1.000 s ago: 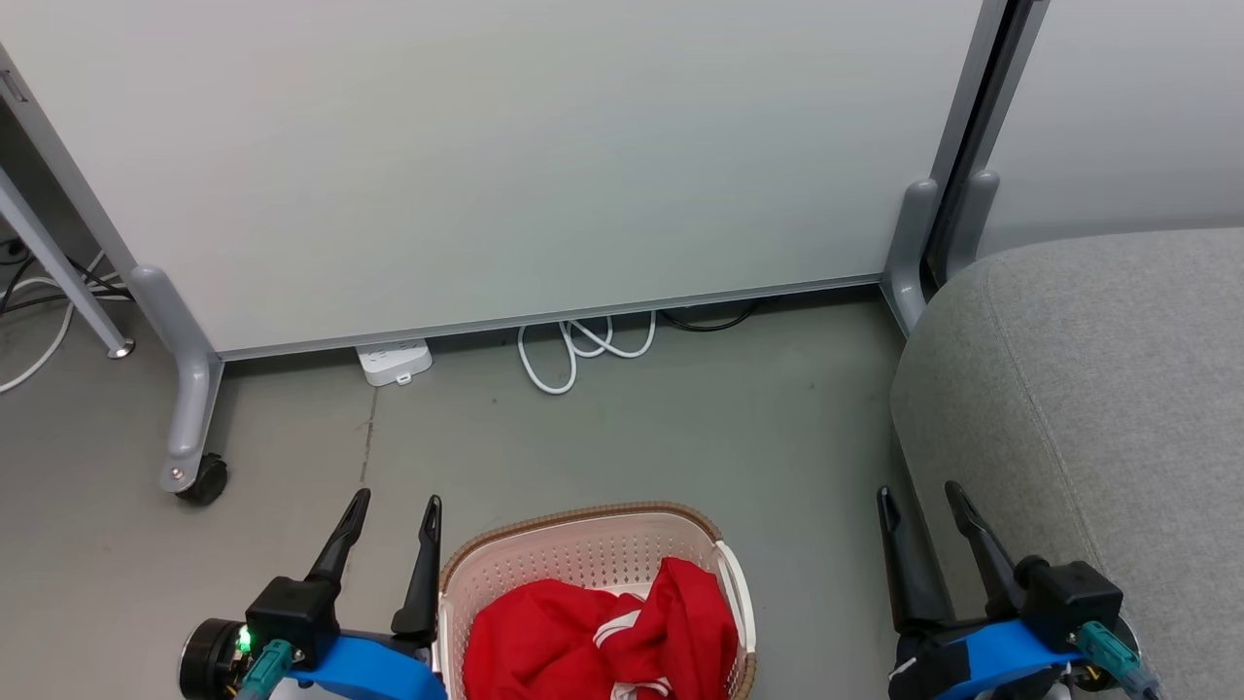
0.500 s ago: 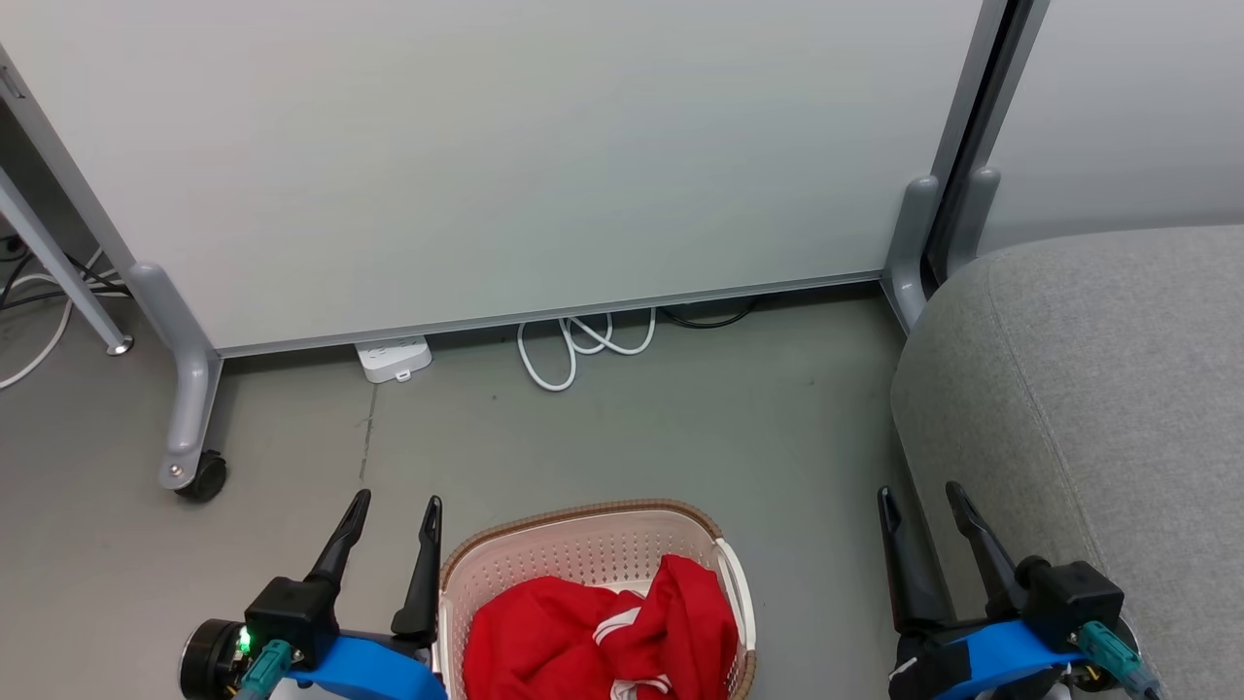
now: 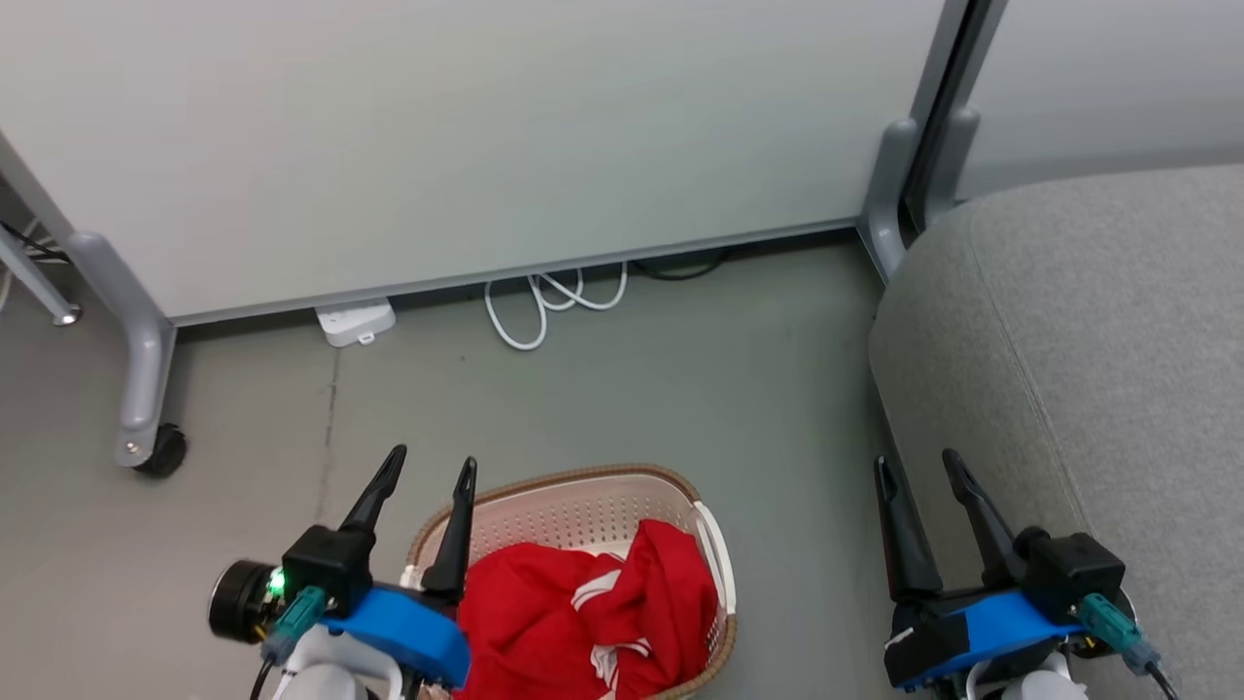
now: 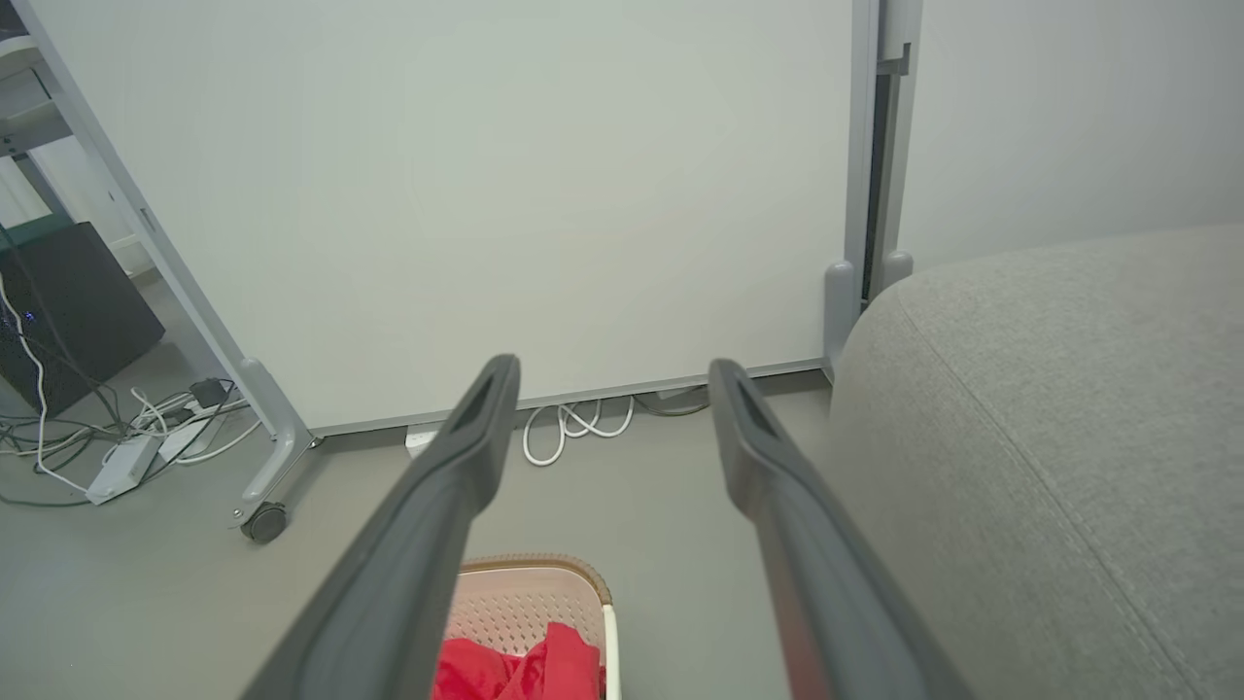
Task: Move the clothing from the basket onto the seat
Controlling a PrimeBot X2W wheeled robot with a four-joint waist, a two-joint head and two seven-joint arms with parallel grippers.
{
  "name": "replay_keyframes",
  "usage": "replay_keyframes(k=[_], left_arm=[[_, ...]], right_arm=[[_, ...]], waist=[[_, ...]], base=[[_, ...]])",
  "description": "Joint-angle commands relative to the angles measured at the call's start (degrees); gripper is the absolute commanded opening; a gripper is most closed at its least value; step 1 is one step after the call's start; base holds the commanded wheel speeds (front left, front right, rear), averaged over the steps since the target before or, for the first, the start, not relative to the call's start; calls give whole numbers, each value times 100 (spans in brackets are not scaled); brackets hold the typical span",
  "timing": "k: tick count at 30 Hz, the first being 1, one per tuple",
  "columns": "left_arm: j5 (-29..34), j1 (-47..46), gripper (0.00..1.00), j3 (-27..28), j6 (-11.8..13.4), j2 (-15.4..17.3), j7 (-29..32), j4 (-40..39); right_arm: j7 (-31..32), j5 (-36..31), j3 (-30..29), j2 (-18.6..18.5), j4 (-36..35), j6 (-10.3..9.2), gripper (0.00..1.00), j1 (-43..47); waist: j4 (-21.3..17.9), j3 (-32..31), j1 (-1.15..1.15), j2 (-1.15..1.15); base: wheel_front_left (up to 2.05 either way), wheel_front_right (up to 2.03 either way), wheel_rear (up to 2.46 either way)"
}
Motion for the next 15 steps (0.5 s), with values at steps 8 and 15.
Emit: replay_keyframes(k=[8,15], left_arm=[[141,-934,100,-452,-74,177,-19,583],[-15,-1548,100,-1045,-76,361,-19,1083]], right_arm=[[-18,71,4,-23,-118,-1,100,-406],[-18,119,30,-23,-213,-2,100,-690]], waist=[[-518,799,0,0],[-768,1336,0,0]], base=[[0,0,0],[0,0,0]])
